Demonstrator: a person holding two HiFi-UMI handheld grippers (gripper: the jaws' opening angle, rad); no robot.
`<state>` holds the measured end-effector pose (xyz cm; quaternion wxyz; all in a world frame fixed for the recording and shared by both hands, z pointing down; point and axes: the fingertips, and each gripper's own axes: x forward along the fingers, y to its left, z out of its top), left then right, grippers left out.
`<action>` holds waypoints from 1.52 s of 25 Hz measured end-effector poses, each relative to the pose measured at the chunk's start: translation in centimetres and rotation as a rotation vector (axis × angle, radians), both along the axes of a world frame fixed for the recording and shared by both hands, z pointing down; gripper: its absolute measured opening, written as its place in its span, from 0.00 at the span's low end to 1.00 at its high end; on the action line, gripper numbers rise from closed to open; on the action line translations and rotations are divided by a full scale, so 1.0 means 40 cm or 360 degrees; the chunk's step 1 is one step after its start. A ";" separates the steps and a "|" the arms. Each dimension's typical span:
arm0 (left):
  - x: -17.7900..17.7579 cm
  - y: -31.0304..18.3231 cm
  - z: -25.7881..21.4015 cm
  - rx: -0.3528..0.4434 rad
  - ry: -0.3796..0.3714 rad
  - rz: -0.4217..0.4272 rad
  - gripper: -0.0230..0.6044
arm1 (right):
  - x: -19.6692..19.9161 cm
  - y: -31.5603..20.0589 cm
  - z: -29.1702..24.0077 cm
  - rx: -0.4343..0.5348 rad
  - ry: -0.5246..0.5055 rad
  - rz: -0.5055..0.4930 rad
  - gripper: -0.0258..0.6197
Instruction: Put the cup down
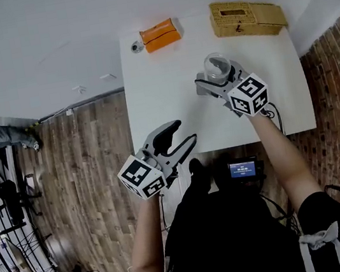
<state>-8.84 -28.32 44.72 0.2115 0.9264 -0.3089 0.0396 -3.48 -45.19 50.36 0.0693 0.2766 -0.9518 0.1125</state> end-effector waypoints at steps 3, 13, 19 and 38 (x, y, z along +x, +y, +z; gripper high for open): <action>-0.020 0.007 0.019 -0.0047 -0.0009 -0.0042 0.41 | -0.019 -0.040 0.028 -0.0015 -0.0018 0.0010 0.62; -0.084 0.013 0.037 -0.0086 -0.0049 -0.0203 0.41 | -0.052 -0.073 0.081 0.0045 0.0029 -0.0051 0.62; -0.081 0.015 0.022 -0.0049 -0.0034 -0.0214 0.39 | -0.055 -0.039 0.082 0.0154 0.0032 -0.0105 0.62; -0.064 0.025 0.021 -0.0009 0.0011 -0.0166 0.39 | 0.050 0.010 0.067 -0.0050 -0.0107 0.0026 0.80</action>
